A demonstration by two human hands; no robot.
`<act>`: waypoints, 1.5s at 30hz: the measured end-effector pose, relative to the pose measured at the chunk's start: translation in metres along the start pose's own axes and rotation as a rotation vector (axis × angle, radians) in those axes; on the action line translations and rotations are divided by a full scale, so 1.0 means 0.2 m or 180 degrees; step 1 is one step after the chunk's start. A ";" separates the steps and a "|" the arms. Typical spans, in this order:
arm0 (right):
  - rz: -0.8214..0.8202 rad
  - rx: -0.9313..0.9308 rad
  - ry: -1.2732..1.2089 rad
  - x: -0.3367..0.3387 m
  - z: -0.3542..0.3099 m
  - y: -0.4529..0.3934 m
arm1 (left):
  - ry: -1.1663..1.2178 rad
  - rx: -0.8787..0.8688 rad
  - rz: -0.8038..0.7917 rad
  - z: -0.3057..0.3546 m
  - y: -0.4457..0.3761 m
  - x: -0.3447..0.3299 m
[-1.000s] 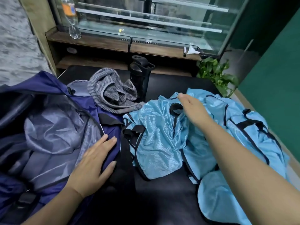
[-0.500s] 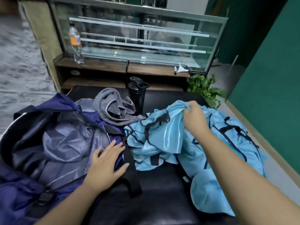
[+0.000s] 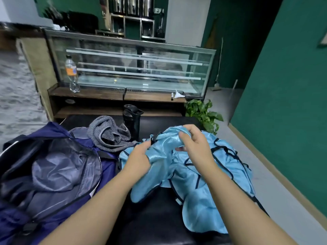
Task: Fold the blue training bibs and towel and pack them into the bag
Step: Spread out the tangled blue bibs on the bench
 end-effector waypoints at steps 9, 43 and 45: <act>-0.0912 -0.0054 0.0827 -0.17 0.16 0.16 | -0.0999 -0.1133 0.0779 0.47 0.21 0.44; -0.1221 -0.1434 0.1726 -0.53 0.77 0.33 | -0.1562 0.1264 -0.0458 -0.42 0.72 0.53; -0.1368 -0.1401 0.1628 -0.57 0.77 0.34 | -0.1482 0.1476 -0.0849 -0.48 0.74 0.44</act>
Point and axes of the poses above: each hand's wrist, its own y-axis away from the middle knuckle, its own x-axis out of the back of the hand, z = x × y, the point moved 7 cm from there along -y, towards the middle knuckle, and after that the axes turned 2 degrees about -z, right-handed, at the moved point
